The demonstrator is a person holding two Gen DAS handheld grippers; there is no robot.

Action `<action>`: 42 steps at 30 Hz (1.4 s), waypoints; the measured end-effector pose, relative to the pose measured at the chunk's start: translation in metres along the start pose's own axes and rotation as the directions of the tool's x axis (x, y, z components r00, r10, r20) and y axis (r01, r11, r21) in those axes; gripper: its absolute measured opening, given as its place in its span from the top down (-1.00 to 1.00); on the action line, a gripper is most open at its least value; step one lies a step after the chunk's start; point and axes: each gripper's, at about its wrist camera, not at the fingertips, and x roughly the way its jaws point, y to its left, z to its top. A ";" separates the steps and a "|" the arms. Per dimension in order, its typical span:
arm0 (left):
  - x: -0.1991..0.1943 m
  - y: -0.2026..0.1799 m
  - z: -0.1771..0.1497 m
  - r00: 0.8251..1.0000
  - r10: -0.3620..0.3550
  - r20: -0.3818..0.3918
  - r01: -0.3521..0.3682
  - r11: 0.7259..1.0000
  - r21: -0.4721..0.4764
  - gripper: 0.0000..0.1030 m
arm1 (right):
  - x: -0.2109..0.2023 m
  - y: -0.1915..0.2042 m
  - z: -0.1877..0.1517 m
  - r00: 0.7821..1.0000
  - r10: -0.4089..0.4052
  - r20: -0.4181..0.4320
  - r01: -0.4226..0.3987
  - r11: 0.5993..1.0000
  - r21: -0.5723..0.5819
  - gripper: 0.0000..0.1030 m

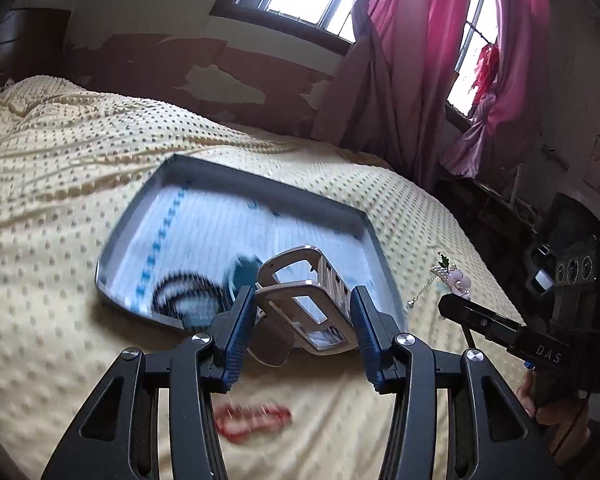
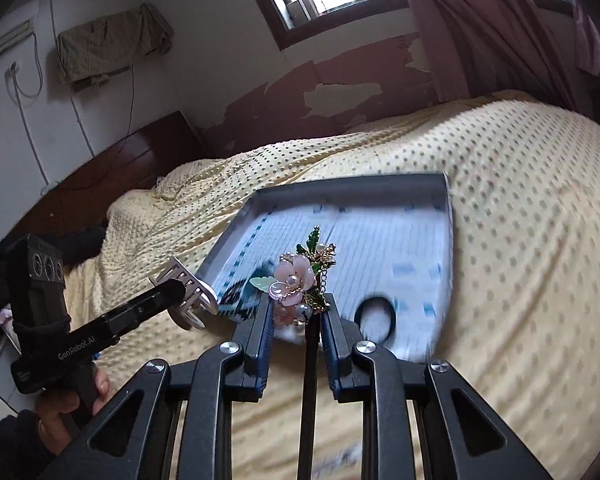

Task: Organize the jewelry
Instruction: 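Carry the claw clip and flower hairpin into the grey tray, then open both tools to release the items and withdraw from the tray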

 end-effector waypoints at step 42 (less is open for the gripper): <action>0.004 0.065 0.026 0.987 0.161 -0.022 -0.162 0.984 -0.074 -0.97 | 0.029 0.012 0.025 0.983 -0.182 0.021 0.183 0.983 -0.036 -0.88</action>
